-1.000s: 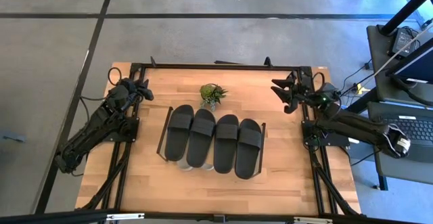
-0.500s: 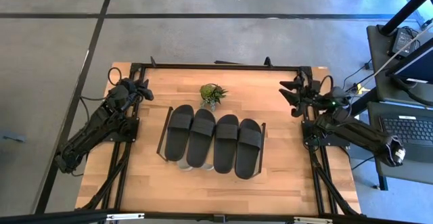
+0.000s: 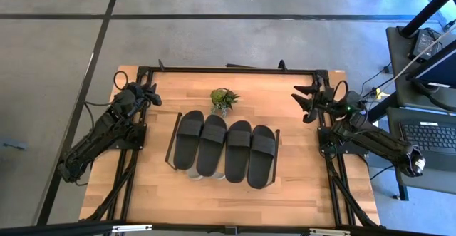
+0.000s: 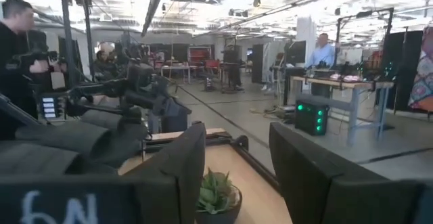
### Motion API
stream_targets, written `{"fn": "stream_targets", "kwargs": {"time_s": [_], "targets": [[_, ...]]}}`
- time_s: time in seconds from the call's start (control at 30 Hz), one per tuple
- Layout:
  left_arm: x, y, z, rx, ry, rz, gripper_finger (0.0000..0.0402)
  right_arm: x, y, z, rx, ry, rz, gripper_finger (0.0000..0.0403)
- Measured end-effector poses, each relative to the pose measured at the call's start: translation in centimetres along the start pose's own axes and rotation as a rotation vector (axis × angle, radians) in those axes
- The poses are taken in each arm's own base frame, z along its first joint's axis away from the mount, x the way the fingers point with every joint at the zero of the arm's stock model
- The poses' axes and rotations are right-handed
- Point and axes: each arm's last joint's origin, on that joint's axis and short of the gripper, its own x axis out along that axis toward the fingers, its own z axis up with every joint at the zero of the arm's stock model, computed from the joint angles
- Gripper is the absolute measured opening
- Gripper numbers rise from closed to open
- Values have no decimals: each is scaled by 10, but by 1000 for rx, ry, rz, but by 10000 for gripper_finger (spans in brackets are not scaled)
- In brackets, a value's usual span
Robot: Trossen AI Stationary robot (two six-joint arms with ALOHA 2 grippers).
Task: Pick and place slides into the shelf
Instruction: Return to Home Position
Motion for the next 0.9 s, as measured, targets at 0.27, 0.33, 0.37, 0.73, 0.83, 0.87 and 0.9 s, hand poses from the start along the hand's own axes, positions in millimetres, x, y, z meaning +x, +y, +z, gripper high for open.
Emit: {"fn": "stream_targets", "kwargs": {"time_s": [0.27, 0.33, 0.37, 0.73, 0.83, 0.87, 0.9], "targets": [[0, 0, 0, 0, 0, 0, 147, -8, 5, 4, -7, -20, 78, 165], [0, 0, 0, 0, 0, 0, 147, -11, 6, 5, -13, -29, 79, 165], [0, 0, 0, 0, 0, 0, 147, -13, 7, 6, -16, -37, 79, 165], [0, 0, 0, 0, 0, 0, 147, -29, 13, 8, 61, -53, 82, 165], [0, 0, 0, 0, 1, 1, 147, -29, 12, 3, 65, -13, 65, 165], [0, 0, 0, 1, 2, 1, 147, -29, 12, 1, 58, 6, 61, 165], [0, 0, 0, 0, 1, 0, 147, -29, 11, 0, 53, 21, 59, 165]]}}
